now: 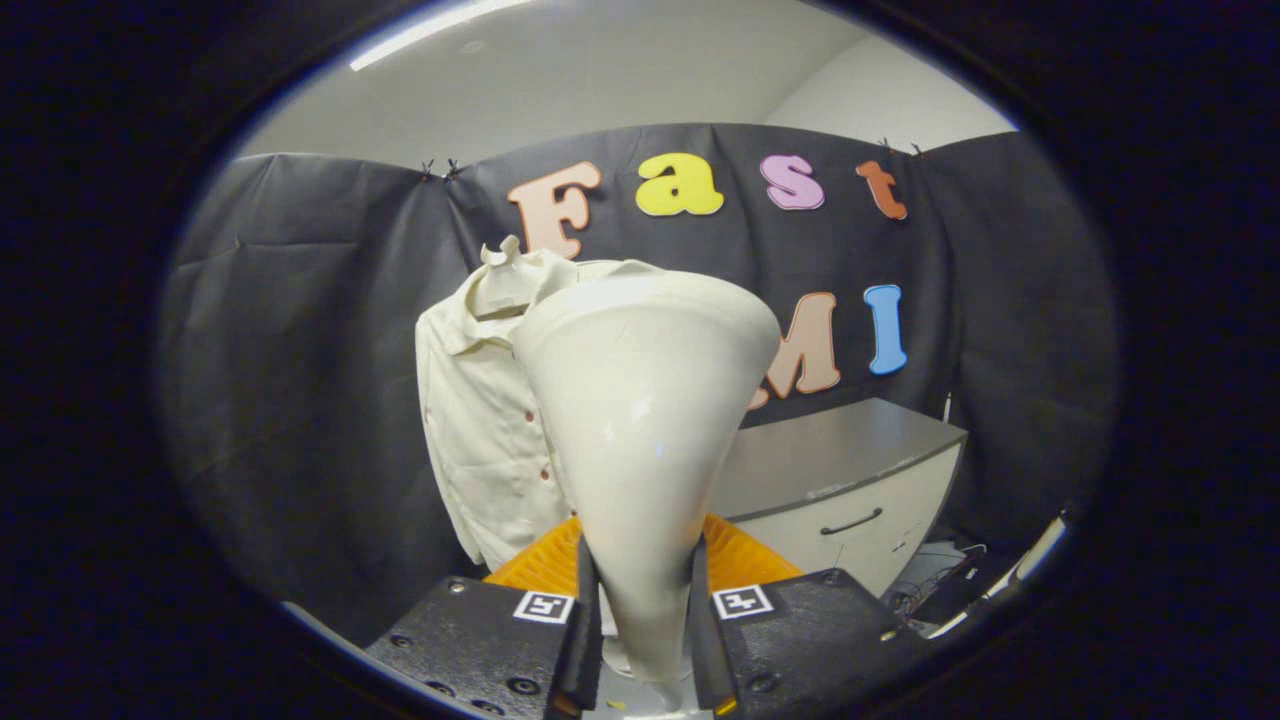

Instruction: Iron the clothes twice with a garment steamer, once on the left side and once on the right side.

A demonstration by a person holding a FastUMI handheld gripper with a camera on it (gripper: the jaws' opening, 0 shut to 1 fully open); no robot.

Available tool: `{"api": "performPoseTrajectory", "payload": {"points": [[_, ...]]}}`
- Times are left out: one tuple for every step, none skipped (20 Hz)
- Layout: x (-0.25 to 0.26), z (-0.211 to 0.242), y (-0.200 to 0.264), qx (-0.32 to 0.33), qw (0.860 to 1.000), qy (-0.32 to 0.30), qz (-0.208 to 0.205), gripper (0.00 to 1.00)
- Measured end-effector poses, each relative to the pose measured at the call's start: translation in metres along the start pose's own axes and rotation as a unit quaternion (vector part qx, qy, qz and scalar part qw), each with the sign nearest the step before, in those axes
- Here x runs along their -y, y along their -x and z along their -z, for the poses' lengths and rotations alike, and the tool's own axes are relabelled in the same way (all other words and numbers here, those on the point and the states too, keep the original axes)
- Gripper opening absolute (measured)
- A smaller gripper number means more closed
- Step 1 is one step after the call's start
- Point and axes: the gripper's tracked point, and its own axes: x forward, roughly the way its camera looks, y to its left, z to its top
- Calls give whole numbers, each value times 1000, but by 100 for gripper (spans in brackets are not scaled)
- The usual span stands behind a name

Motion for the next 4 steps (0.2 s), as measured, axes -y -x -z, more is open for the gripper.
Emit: {"api": "performPoseTrajectory", "payload": {"points": [[4, -3, -1, 2, 1000, -1, -2, 36], [10, -7, -2, 6, 1000, -1, -1, 36], [17, -9, -2, 7, 1000, -2, 1, 36], [21, -12, -3, 11, 1000, -3, 1, 36]]}}
